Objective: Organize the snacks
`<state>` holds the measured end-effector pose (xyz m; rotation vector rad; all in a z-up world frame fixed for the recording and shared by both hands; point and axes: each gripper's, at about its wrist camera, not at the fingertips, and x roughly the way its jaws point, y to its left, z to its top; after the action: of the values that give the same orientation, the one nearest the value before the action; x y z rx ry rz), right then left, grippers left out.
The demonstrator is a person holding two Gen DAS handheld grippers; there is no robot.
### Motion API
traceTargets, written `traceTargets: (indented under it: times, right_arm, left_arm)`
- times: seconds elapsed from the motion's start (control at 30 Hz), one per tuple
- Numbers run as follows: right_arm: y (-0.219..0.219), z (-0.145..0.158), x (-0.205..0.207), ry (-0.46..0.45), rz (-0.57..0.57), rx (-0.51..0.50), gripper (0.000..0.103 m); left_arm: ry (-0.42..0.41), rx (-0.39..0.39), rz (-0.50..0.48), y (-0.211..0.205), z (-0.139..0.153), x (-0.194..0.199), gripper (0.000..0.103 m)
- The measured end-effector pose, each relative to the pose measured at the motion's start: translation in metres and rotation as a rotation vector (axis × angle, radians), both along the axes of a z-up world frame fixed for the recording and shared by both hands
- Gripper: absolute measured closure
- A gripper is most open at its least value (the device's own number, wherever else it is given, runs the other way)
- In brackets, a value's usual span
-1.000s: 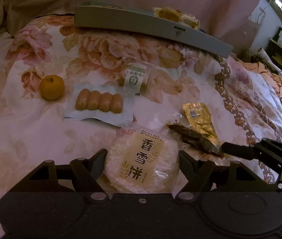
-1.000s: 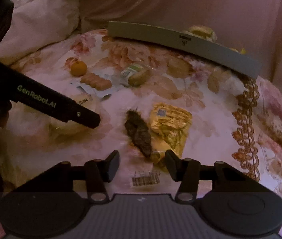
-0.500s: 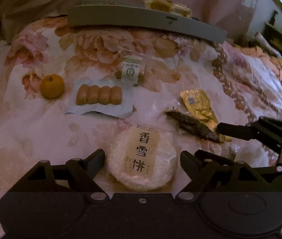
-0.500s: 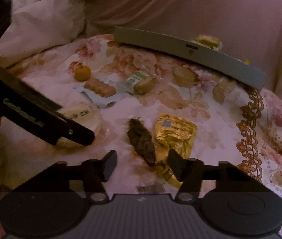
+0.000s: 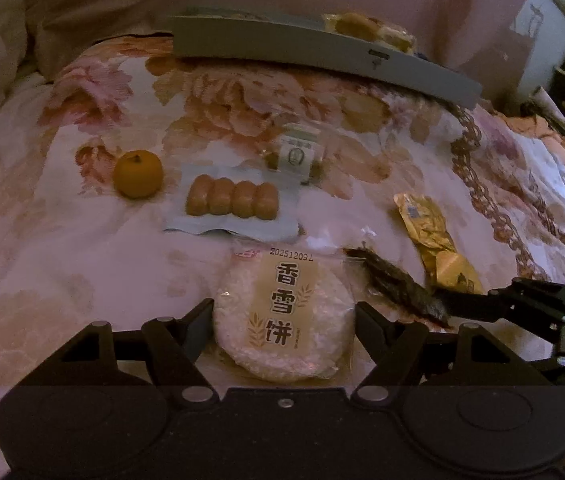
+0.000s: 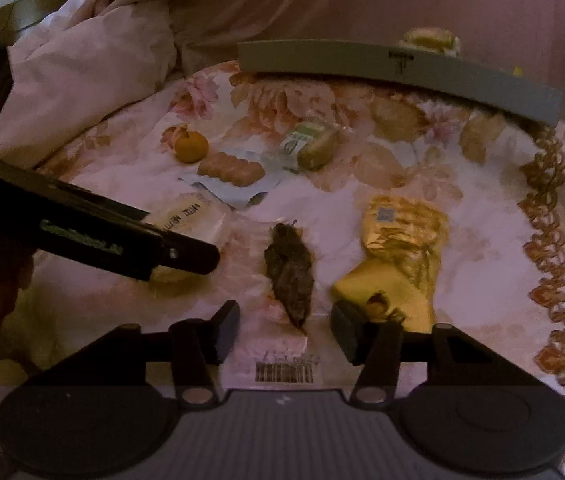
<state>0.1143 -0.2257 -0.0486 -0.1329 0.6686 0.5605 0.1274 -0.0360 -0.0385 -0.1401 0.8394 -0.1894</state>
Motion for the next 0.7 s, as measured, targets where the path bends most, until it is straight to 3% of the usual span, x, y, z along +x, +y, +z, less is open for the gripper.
traceTargets:
  times: [0.13, 0.23, 0.3, 0.53, 0.7]
  right_arm:
    - [0.002, -0.003, 0.004, -0.013, -0.015, 0.013, 0.037]
    - [0.009, -0.004, 0.001, -0.044, -0.012, -0.027, 0.04]
    - [0.012, -0.003, -0.002, -0.059, -0.011, -0.043, 0.049]
    - [0.015, 0.001, -0.008, -0.066, -0.02, -0.069, 0.05]
    - [0.035, 0.001, -0.029, -0.238, 0.029, -0.263, 0.05]
  left_arm:
    - [-0.008, -0.006, 0.009, 0.0, -0.001, 0.001, 0.027]
    - [-0.015, -0.005, 0.014, 0.0, -0.002, 0.001, 0.027]
    - [-0.018, -0.005, 0.016, -0.001, -0.003, 0.001, 0.027]
    - [-0.02, -0.02, 0.03, 0.001, -0.001, -0.001, 0.028]
    - [-0.027, -0.02, 0.043, 0.001, 0.001, -0.003, 0.028]
